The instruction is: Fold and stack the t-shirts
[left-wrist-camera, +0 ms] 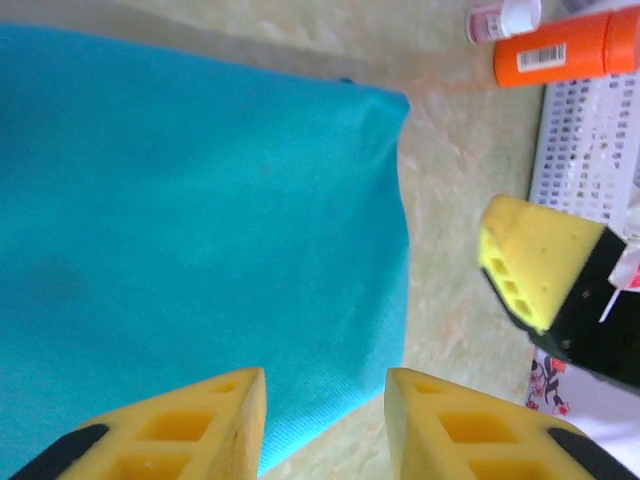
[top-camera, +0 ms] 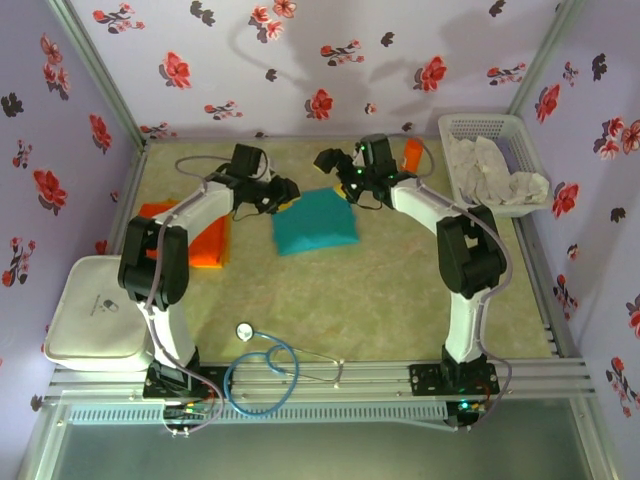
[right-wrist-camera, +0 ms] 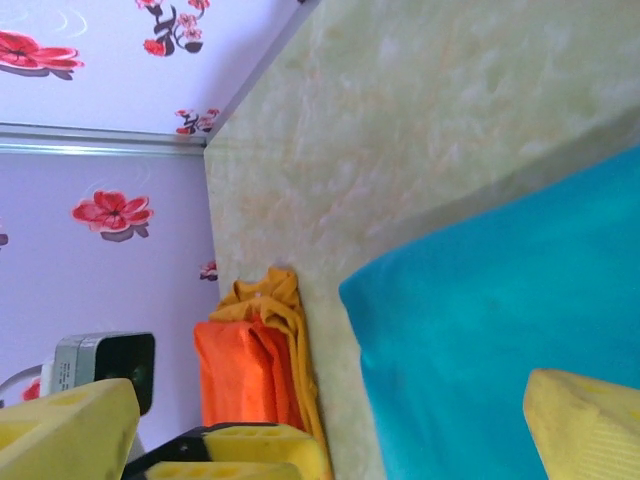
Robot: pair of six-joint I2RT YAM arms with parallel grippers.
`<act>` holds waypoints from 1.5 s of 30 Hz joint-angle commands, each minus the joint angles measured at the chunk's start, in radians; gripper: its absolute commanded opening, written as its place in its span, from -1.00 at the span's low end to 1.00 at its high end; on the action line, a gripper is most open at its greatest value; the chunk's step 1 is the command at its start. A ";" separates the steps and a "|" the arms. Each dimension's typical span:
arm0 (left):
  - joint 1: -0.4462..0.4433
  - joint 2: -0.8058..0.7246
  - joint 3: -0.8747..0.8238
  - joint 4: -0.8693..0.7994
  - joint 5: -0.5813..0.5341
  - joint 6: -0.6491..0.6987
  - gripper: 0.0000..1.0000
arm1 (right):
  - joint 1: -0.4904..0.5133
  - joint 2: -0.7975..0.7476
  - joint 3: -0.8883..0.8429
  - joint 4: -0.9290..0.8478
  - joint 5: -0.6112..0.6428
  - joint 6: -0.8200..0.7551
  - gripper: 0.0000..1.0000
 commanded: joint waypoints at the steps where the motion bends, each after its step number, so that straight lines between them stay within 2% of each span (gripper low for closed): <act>1: -0.047 -0.010 -0.054 0.091 0.022 -0.047 -0.27 | 0.036 -0.027 -0.084 0.071 0.015 0.105 0.99; 7: -0.117 0.058 -0.117 0.183 0.004 -0.086 -0.28 | 0.051 -0.015 -0.212 0.188 0.062 0.152 0.99; 11: -0.119 0.099 -0.172 0.221 -0.015 -0.096 -0.30 | 0.051 0.006 -0.274 0.216 0.063 0.162 0.98; 20: -0.110 0.126 -0.240 0.175 -0.047 -0.049 -0.32 | 0.047 0.015 -0.376 0.288 0.073 0.168 0.98; 31: -0.042 0.027 -0.335 0.160 -0.029 -0.026 -0.34 | 0.000 -0.050 -0.448 0.347 0.048 0.155 0.98; 37: 0.008 -0.061 -0.319 0.063 -0.009 0.034 -0.33 | -0.012 -0.100 -0.442 0.343 -0.003 0.137 0.97; 42: 0.079 -0.133 -0.277 -0.066 -0.026 0.123 -0.31 | -0.014 -0.178 -0.424 0.237 -0.007 0.074 0.97; 45: 0.122 -0.145 -0.243 -0.151 -0.079 0.193 -0.18 | -0.020 -0.224 -0.413 0.143 0.017 0.018 0.98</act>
